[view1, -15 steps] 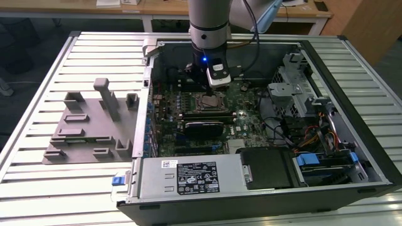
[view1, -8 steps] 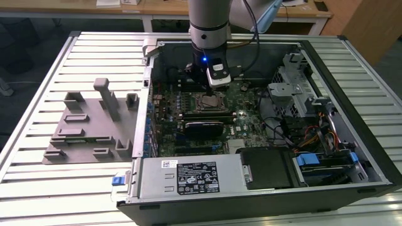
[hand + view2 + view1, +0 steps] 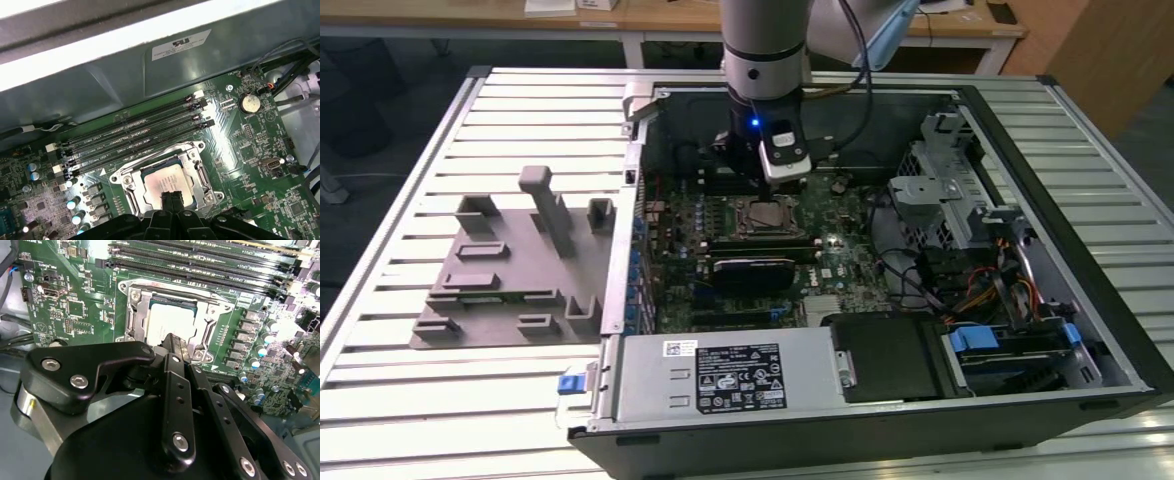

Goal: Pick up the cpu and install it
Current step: 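Install the second cpu locking lever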

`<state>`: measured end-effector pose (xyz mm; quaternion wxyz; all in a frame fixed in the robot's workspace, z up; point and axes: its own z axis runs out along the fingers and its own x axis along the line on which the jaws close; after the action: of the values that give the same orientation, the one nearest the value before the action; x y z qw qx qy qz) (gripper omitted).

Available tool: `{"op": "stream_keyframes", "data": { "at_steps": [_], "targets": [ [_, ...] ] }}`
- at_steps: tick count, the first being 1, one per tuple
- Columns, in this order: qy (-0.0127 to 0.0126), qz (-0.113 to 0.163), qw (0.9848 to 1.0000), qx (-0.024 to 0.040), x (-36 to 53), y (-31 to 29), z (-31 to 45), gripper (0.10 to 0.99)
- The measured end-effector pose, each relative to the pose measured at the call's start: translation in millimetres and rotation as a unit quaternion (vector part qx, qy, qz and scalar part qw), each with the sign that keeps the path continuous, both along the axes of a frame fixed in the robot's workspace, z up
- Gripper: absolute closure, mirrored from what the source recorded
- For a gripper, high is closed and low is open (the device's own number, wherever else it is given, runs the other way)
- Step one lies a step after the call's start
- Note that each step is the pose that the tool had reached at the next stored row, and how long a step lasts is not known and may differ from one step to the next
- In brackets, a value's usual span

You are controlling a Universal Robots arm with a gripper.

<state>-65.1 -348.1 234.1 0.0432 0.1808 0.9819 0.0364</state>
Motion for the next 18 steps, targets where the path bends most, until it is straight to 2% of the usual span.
{"op": "stream_keyframes", "data": {
  "at_steps": [6,18],
  "targets": [
    [0.0,0.0,1.0,0.0,0.0,0.0,7.7,0.98],
    [0.0,0.0,1.0,0.0,0.1,-0.9,9.1,0.98]
  ]
}}
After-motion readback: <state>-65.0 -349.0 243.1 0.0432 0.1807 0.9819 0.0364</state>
